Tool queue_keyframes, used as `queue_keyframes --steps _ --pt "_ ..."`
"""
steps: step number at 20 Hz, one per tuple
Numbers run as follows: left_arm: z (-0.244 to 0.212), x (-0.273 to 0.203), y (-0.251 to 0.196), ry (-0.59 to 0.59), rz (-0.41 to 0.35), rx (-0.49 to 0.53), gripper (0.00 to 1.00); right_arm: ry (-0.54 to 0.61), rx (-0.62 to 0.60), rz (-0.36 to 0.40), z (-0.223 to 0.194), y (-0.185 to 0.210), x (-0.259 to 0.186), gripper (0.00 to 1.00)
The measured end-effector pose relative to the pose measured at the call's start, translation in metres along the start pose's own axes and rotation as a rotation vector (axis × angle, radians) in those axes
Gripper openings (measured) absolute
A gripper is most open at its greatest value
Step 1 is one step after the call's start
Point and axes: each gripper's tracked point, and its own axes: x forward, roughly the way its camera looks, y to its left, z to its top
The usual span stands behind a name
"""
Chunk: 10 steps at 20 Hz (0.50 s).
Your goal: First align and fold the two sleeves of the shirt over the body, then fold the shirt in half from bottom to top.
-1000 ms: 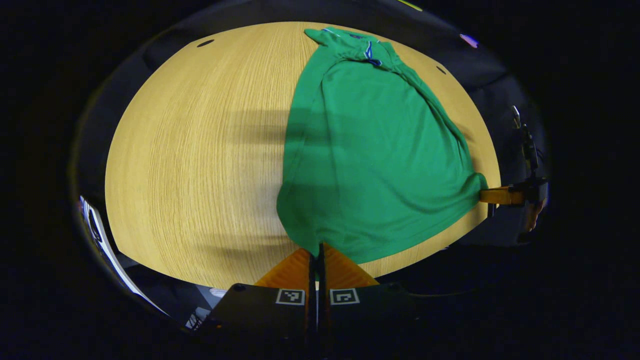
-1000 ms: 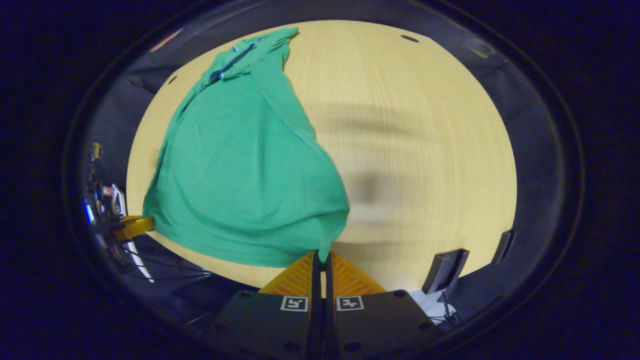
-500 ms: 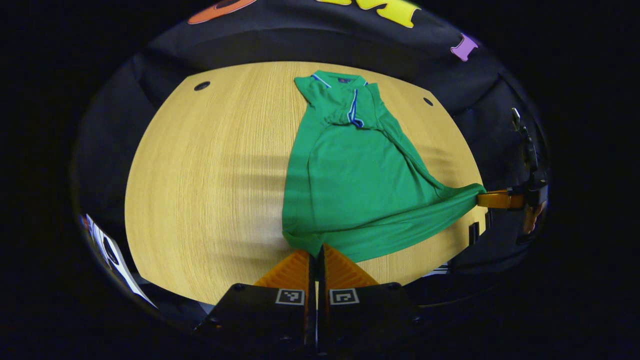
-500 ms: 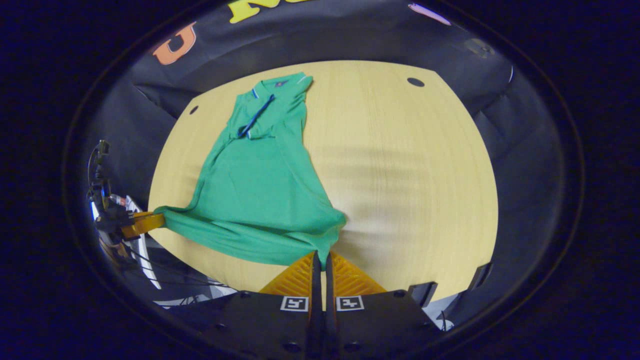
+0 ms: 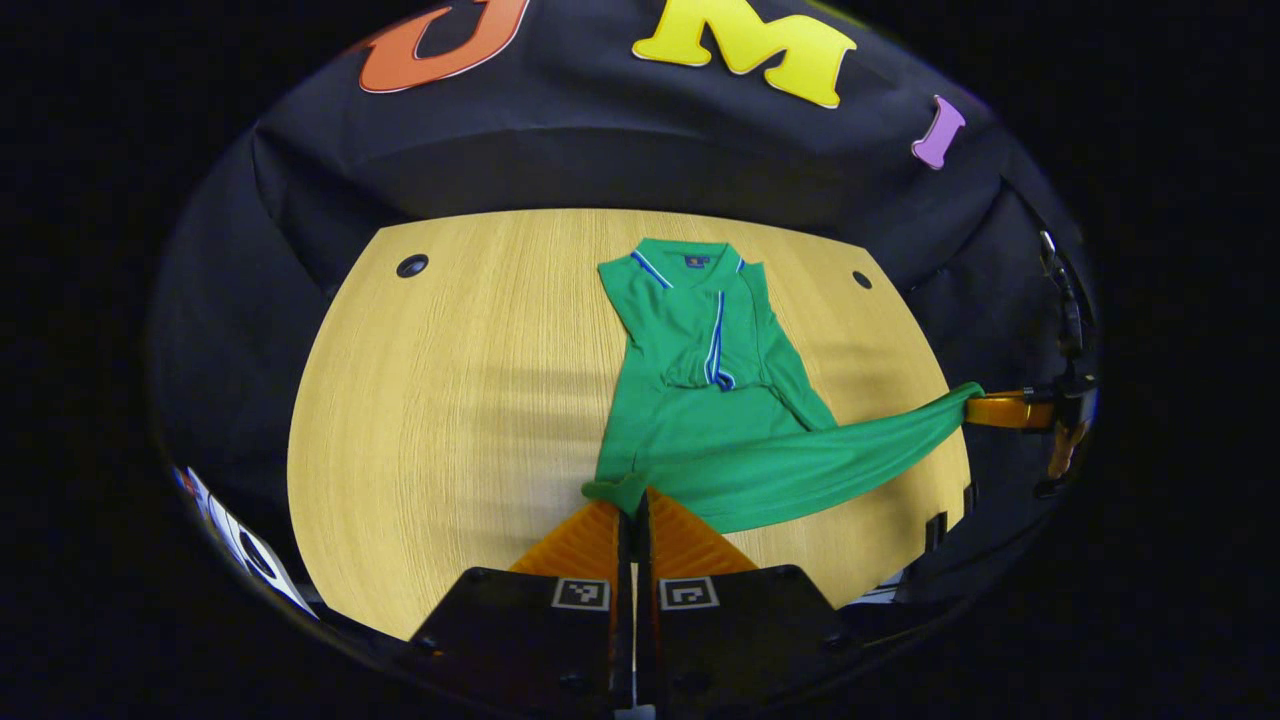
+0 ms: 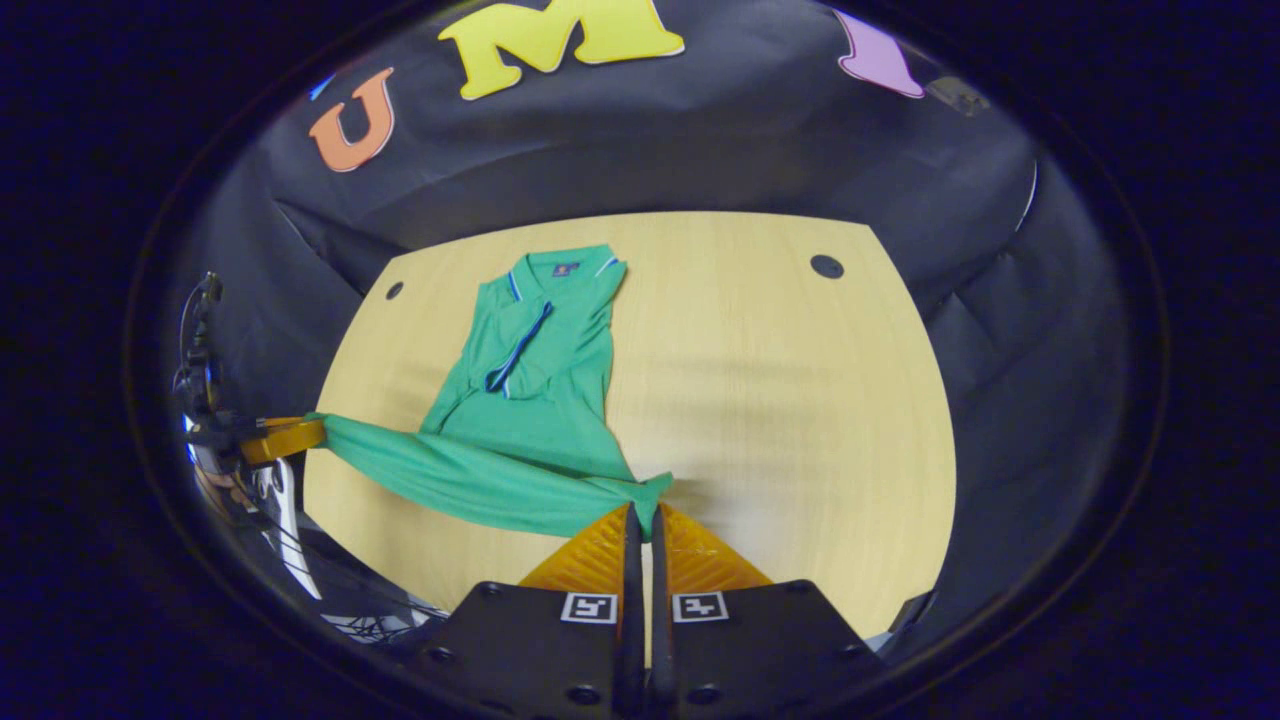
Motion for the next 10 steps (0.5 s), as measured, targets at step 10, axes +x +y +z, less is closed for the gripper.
queue_keyframes --steps 10 --pt "0.092 0.057 0.029 -0.077 0.029 -0.006 0.04 -0.100 0.043 0.000 0.106 0.010 0.042 0.06"
